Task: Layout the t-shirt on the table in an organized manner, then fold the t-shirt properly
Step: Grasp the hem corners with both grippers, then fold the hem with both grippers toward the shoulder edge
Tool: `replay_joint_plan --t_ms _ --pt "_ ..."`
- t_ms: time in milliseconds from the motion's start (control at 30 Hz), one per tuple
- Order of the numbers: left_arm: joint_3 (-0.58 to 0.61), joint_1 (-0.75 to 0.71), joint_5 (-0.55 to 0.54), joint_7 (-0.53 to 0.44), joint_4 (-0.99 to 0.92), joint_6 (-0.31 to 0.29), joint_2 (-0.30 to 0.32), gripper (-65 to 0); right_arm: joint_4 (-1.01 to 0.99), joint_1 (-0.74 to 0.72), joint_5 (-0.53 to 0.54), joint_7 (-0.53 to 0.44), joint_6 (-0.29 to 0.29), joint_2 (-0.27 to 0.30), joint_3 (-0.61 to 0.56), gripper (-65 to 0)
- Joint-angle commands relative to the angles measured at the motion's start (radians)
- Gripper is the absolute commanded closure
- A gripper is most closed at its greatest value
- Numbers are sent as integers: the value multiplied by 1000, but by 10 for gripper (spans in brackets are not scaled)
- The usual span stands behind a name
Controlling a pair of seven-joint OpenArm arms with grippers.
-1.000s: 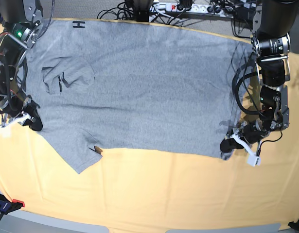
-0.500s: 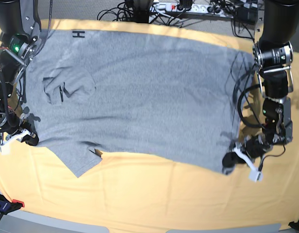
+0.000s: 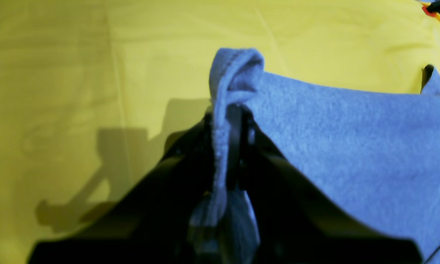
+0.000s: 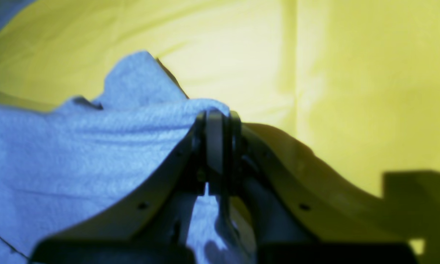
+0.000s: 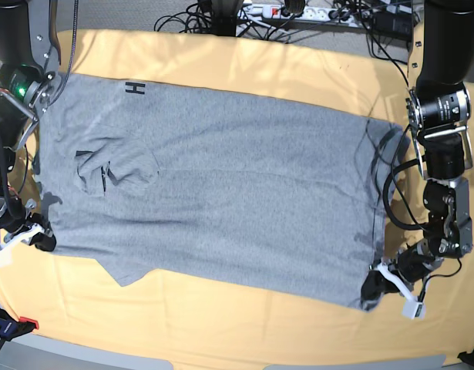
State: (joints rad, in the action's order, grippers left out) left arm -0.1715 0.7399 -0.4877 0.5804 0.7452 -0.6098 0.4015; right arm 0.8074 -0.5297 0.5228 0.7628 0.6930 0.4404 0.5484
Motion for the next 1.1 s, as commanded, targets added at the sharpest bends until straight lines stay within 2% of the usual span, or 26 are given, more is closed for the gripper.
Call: replay_joint_plan --t_ms 0,133,233,400,500,633,833,933,1067 --pt "-5 20 -26 -18 16 -2 16 0 15 -28 19 -19 5 23 -16 0" --pt "-5 -43 -137 62 16 -88 17 0 15 -27 59 34 5 23 -100 0" --pt "-5 -81 -291 176 16 -88 17 0 16 -27 107 85 5 23 -176 0" --pt "-5 -92 -492 388 16 -88 26 0 16 -27 116 167 5 23 -258 0" --pt "-5 -91 -649 507 16 -88 47 0 19 -27 200 257 5 26 -261 0" --pt "-5 -91 -780 627 16 -88 82 0 56 -21 302 364 5 46 -261 0" --pt "-5 -92 -900 721 16 -88 149 0 291 137 341 358 5 58 -261 0" --pt "-5 -92 -943 753 16 -88 164 0 445 257 328 293 5 59 -261 0" --pt "-5 -92 -944 752 16 -88 164 0 625 377 224 166 5 59 -257 0"
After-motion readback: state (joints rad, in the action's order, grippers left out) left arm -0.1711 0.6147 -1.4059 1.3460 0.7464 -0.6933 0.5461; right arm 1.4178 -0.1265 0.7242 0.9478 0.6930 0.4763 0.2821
